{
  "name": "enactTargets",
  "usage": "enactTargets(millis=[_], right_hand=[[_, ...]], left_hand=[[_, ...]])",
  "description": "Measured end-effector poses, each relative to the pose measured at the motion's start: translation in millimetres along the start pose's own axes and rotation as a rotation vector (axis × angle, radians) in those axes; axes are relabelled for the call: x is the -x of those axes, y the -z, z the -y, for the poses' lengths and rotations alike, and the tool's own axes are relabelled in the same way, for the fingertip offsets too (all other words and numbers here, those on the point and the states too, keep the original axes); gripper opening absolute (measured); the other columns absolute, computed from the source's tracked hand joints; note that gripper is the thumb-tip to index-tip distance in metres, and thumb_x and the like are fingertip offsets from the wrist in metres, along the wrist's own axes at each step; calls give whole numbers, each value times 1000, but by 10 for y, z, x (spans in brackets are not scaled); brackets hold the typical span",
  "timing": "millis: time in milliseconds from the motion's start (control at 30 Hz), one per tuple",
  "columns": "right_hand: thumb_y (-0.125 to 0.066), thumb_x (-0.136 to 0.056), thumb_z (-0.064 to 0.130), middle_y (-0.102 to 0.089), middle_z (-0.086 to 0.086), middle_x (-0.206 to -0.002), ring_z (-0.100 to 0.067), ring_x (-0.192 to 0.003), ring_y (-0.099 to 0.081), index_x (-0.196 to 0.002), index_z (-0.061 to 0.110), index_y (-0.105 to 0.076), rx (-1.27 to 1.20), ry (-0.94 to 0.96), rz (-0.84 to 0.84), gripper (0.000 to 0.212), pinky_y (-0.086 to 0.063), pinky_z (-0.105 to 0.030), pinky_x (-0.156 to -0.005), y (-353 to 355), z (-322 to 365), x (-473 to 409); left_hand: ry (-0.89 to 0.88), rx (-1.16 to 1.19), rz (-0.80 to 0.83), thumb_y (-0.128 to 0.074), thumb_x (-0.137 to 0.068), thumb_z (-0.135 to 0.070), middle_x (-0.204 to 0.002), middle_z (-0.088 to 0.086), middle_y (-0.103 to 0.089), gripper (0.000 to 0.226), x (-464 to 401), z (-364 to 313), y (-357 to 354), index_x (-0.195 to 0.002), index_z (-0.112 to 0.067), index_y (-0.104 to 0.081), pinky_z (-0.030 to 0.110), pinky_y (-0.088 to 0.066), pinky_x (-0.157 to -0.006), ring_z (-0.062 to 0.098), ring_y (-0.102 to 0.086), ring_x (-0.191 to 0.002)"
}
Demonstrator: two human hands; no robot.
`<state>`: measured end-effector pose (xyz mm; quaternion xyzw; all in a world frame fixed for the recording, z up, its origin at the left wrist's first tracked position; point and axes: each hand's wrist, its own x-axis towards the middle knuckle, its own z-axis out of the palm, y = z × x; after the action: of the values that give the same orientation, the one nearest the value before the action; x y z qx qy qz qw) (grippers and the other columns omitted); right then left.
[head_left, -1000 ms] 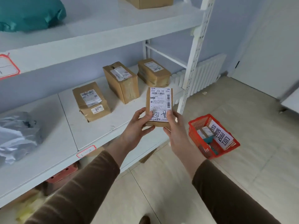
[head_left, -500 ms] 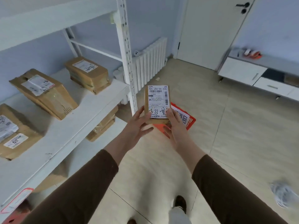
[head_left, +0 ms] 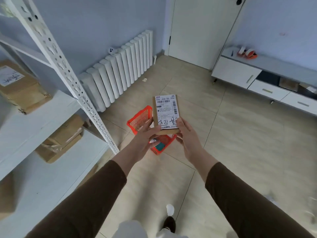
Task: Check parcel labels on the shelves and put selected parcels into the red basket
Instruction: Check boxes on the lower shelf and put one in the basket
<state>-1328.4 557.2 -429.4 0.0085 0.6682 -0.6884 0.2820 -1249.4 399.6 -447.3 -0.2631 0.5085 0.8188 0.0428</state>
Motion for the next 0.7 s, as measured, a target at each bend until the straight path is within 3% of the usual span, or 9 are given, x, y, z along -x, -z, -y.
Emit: enactTargets(millis=[100, 300, 467, 700], right_hand=[[-56, -103, 38, -74, -1, -125, -12, -100, -72, -138, 24, -60, 43, -24, 15, 39, -51, -23, -78, 150, 112, -380], [-52, -105, 40, -74, -1, -122, -16, -107, -71, -139, 24, -58, 156, -85, 18, 38, -51, -18, -68, 255, 157, -1268], [-45, -108, 39, -75, 4, -119, -7, -97, -71, -140, 32, -55, 262, -145, 41, 34, -49, -13, -64, 247, 29, -2088], [-45, -109, 31, -73, 2, -115, -6, -91, -68, -135, 26, -59, 434, -230, 92, 31, -52, -20, -74, 392, -508, -3151]], left_hand=[[31, 22, -35, -77, -93, -30, -133, -10, -72, 74, -412, -26, -103, -156, -43, -40, 44, -49, -109, 24, -55, -137], [81, 57, -59, -88, -75, -41, -138, -8, -69, 92, -1256, 9, -70, -154, -42, -41, 58, -35, -121, 27, -51, -141], [115, 60, -110, -82, -87, -31, -140, -5, -67, 80, -1975, 70, 80, -154, -40, -39, 56, -37, -120, 25, -57, -134], [194, 133, -238, -71, -98, -23, -143, -3, -64, 70, -2842, 468, 117, -157, -37, -35, 52, -38, -119, 25, -56, -134]])
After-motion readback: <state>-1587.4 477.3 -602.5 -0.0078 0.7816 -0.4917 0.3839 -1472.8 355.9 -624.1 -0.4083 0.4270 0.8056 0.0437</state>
